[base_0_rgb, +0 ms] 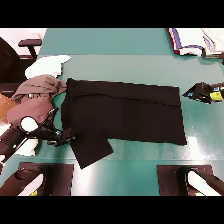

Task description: Fold the shirts.

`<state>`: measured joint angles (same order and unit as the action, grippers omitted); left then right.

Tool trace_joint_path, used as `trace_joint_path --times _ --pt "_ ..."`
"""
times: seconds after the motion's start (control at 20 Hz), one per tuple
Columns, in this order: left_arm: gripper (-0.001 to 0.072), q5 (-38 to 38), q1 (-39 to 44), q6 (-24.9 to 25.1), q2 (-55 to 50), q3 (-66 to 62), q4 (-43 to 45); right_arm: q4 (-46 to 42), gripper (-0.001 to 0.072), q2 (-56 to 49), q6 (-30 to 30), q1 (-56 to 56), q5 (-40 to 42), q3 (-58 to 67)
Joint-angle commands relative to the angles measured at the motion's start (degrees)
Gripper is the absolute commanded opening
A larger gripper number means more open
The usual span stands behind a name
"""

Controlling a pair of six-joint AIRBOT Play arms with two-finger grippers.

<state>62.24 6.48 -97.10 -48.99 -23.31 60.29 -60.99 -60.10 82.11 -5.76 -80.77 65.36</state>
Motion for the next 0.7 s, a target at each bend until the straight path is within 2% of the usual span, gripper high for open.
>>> trace_joint_path --times 0.0,0.05,0.2,0.35,0.4,0.45,0.6,0.65 --pt "0.0316 -3.41 0.31 0.04 0.20 1.05 -2.08 -0.70 0.0410 0.31 -0.22 -0.15 -1.42 -0.11" --pt "0.0039 -3.58 0.31 0.07 0.20 1.05 -2.19 -1.79 0.0410 0.31 -0.26 -0.44 -2.58 -0.11" --pt "0.0024 -2.71 0.33 1.20 0.26 -0.26 -2.23 -5.55 0.0410 0.55 -0.26 -4.17 -5.95 -2.08" --pt "0.0024 -0.46 0.33 3.56 0.26 -3.78 -2.21 -10.69 0.0413 2.91 -0.13 -12.70 -7.82 -12.83" --pt "0.0024 -0.24 0.33 4.61 0.26 -4.68 -2.25 -12.76 0.0442 3.72 -0.13 -16.31 -7.89 -17.49" --pt "0.0024 -0.35 0.33 4.66 0.26 -5.38 -2.21 -13.20 0.0547 4.04 -0.13 -19.82 -8.00 -21.55" --pt "0.0024 -2.03 0.31 5.05 0.24 -5.86 -2.21 -10.16 0.0554 2.45 -0.11 -28.79 -7.67 -31.10" --pt "0.0024 -2.47 0.31 5.29 0.24 -5.86 -2.23 -8.55 0.0534 1.07 -0.09 -30.18 -7.08 -33.29"
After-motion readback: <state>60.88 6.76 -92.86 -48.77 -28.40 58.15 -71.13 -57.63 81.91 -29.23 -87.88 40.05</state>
